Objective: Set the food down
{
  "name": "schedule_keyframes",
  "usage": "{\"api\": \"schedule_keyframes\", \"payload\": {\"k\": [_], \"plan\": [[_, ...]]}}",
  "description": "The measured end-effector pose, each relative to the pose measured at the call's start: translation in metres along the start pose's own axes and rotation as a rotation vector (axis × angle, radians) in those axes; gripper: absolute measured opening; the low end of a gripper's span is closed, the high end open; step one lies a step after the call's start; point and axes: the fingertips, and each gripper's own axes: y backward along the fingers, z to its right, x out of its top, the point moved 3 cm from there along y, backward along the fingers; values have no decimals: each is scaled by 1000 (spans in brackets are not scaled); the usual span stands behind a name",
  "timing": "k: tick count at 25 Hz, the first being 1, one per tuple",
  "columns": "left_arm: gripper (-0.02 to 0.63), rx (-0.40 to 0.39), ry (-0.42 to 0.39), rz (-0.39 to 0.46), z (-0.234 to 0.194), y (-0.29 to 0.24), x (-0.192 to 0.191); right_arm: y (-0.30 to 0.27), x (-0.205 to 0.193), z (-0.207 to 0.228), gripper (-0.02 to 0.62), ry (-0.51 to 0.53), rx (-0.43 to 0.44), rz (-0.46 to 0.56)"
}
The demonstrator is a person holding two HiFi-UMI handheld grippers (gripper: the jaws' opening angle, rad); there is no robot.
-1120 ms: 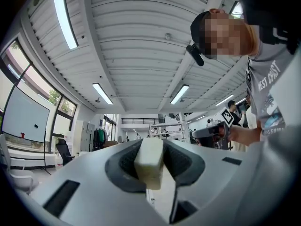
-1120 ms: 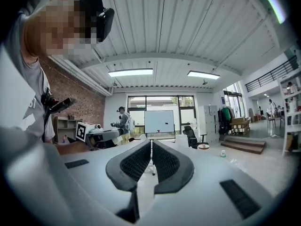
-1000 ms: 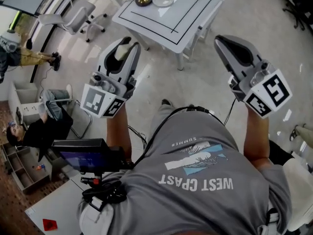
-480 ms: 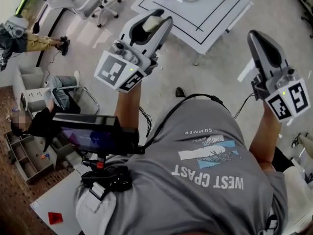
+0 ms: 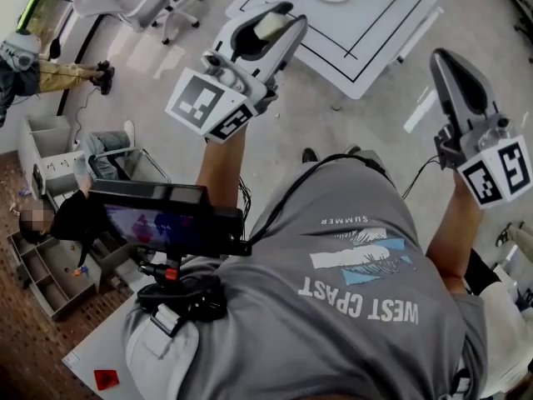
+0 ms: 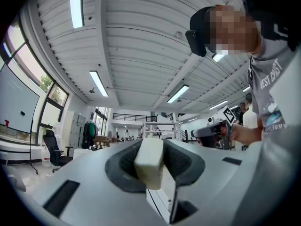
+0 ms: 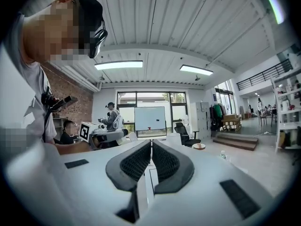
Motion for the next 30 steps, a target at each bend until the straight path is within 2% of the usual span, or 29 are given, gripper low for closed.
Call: {"api": "schedule_keyframes", "payload": {"k": [4, 8, 14, 19, 26, 30], "plan": [[104, 10, 10, -15, -10, -23, -20, -10, -13, 27, 9, -13, 16, -15], [104, 35, 18, -28, -8, -38, -16, -8, -2, 42, 9, -13, 38, -12], [104, 86, 5, -45, -31, -95, -29, -29, 1, 108, 9, -12, 96, -7], [104, 121, -11, -60, -33, -124, -26, -27, 11, 137, 9, -9, 138, -10], [104, 135, -4, -99, -56, -160, -56, -41, -6, 173, 9, -31, 147, -22], [104, 108, 16, -116, -61, -166, -65, -36, -10, 175, 9, -47, 111, -36]]}}
